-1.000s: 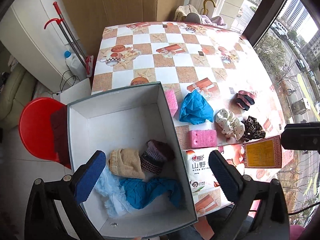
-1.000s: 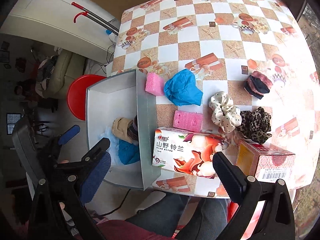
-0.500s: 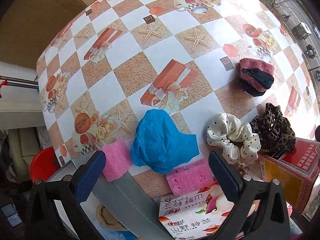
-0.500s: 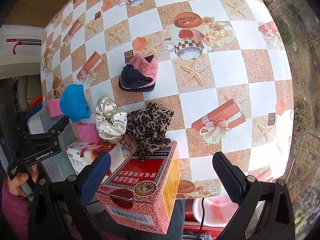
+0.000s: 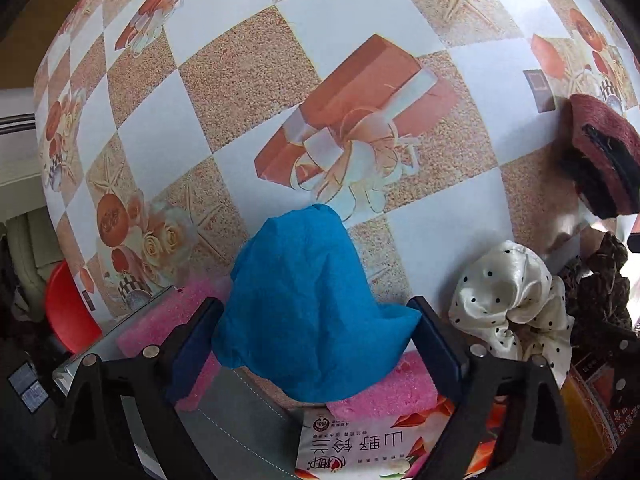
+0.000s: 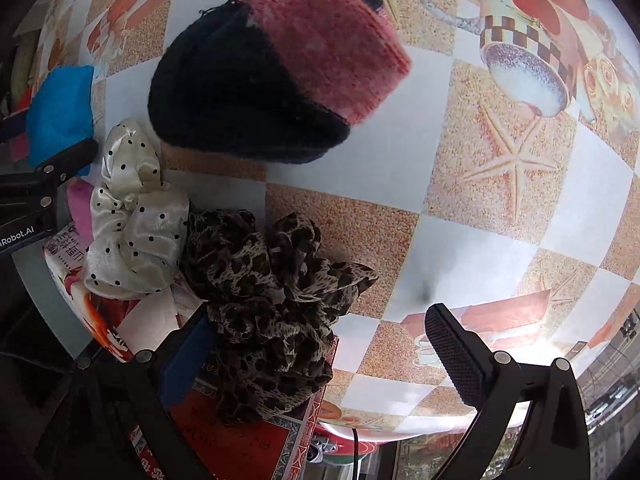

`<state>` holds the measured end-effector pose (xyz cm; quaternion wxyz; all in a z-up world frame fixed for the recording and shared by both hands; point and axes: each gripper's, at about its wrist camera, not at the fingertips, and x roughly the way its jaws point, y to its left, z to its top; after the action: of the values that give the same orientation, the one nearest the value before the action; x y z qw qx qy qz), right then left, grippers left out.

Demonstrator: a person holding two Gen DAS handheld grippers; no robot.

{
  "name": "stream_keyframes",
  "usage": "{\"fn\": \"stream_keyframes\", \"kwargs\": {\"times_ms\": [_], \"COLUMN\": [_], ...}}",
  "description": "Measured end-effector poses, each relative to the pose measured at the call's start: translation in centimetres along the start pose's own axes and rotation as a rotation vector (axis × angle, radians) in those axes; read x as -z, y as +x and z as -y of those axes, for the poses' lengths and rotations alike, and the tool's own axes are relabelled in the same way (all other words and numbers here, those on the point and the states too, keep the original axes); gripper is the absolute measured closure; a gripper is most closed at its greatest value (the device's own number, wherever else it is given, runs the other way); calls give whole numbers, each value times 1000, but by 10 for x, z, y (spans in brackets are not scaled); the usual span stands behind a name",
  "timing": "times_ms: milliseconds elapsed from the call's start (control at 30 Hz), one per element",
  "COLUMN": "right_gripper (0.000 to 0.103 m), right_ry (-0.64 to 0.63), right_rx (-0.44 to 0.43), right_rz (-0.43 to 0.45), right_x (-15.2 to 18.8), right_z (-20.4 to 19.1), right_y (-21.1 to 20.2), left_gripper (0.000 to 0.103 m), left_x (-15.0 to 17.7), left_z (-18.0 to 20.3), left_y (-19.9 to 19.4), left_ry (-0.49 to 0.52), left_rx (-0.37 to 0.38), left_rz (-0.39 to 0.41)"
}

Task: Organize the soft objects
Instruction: 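Grasp the leopard-print scarf with the right gripper while the left grasps the blue cloth, then lift the scarf and blue cloth and carry them over the white box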

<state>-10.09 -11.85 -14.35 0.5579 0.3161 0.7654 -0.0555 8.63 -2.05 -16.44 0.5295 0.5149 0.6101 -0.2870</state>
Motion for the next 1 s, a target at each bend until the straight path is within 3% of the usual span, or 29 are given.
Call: {"fn": "stream_keyframes", "kwargs": {"times_ms": [100, 267, 333, 400, 433, 533, 667, 767, 833, 933, 1000], "right_gripper": [1, 1, 1, 1, 1, 1, 0, 0, 0, 0, 4], "right_ry": [84, 371, 436, 429, 408, 365, 360, 330, 338, 324, 331], "right_rx": [25, 145, 11, -125, -138, -58, -16, 103, 100, 99, 90], "right_rz": [54, 162, 243, 317, 340, 389, 358, 354, 377, 351, 346], "right_x": [8, 33, 51, 63, 64, 56, 36, 31, 34, 33, 29], "right_z": [29, 113, 132, 131, 126, 106, 93, 80, 79, 76, 73], "right_y": [-2, -9, -16, -22, -23, -20, -3, 4, 5, 6, 6], "left_gripper": [19, 21, 21, 20, 20, 19, 19, 19, 19, 31, 56], "left_x": [1, 2, 1, 2, 3, -1, -8, -10, -9, -5, -1], "left_z": [-5, -5, -5, -7, -8, -2, 5, 6, 8, 12, 19], "left_y": [4, 4, 3, 4, 5, 5, -1, -1, -1, -6, -12], "left_ry": [-16, 3, -2, -2, -1, -1, -2, 4, 7, 8, 22], "left_rx": [25, 34, 40, 43, 40, 40, 39, 32, 26, 43, 29], "left_rz": [-4, 9, 15, 25, 28, 31, 28, 37, 46, 61, 78]}}
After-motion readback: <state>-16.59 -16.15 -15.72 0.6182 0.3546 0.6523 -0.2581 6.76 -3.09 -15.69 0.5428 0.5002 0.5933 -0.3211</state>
